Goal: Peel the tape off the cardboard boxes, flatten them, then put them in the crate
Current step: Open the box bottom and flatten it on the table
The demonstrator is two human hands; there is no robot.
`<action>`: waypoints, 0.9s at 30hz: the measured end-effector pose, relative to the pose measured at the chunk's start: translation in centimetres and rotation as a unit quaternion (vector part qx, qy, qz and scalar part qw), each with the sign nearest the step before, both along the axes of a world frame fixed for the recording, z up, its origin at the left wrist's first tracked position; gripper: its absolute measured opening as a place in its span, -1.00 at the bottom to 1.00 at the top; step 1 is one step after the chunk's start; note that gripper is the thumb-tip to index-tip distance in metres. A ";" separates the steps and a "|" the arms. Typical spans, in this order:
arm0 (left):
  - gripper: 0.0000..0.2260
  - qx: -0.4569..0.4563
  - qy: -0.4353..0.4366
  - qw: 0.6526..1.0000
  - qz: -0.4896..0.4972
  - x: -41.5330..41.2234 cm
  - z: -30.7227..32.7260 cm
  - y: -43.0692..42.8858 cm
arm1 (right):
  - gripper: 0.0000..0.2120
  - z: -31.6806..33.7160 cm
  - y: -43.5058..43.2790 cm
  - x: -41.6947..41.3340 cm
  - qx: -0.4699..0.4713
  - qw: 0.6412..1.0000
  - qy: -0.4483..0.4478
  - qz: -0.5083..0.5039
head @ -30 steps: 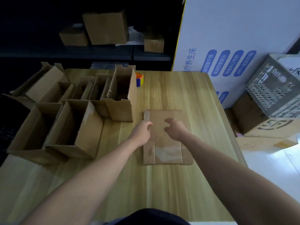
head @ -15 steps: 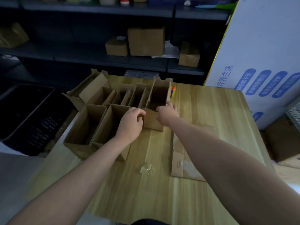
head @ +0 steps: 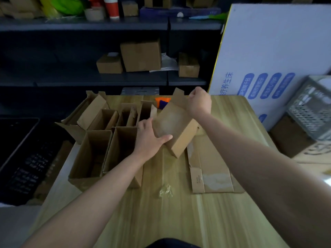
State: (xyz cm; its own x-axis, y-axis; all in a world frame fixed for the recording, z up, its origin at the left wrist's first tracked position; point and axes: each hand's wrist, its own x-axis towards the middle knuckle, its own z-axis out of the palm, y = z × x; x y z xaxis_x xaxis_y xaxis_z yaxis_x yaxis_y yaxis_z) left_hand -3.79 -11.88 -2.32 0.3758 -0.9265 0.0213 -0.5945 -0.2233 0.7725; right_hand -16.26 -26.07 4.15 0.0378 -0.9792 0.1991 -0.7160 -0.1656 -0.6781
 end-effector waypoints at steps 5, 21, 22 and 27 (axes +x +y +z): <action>-0.37 -0.016 0.007 0.996 -0.085 -1.2 0.4 -1.4 | -0.82 -0.3 0.2 -4.5 0.130 0.979 -0.055 -0.150; -0.66 0.035 -0.092 0.977 -0.191 -5.5 -1.5 -4.8 | -0.31 -4.0 5.9 -12.8 0.082 0.957 0.256 0.106; -0.65 0.043 -0.099 0.976 -0.188 -5.6 -1.2 -4.9 | -0.24 -3.9 5.7 -12.5 0.096 0.941 0.292 0.143; -0.61 0.082 -0.123 0.976 -0.159 -6.0 -0.3 -4.6 | -0.03 -3.5 4.2 -11.0 0.169 0.888 0.372 0.210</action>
